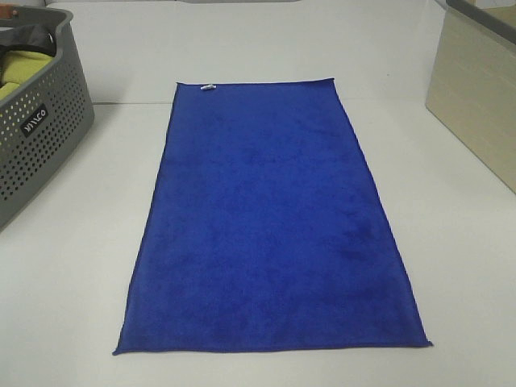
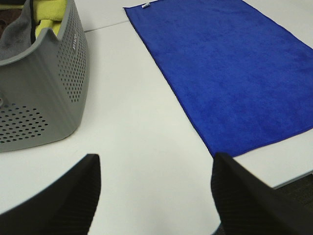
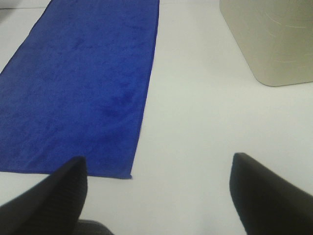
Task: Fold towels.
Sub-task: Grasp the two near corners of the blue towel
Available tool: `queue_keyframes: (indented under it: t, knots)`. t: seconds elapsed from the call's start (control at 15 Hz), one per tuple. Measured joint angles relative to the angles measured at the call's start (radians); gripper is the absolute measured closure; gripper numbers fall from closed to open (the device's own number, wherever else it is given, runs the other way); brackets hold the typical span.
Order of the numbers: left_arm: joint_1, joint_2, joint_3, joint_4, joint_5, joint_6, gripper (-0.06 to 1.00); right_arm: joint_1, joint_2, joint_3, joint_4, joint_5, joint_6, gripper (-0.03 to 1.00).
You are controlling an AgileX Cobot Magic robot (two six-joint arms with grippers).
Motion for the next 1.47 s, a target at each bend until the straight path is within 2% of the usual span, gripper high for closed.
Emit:
queue_keyframes:
  t: [1.47]
  knots:
    - [0.000, 0.000, 0.000, 0.000, 0.000, 0.000, 0.32, 0.000, 0.000, 0.000, 0.000, 0.000, 0.000, 0.21]
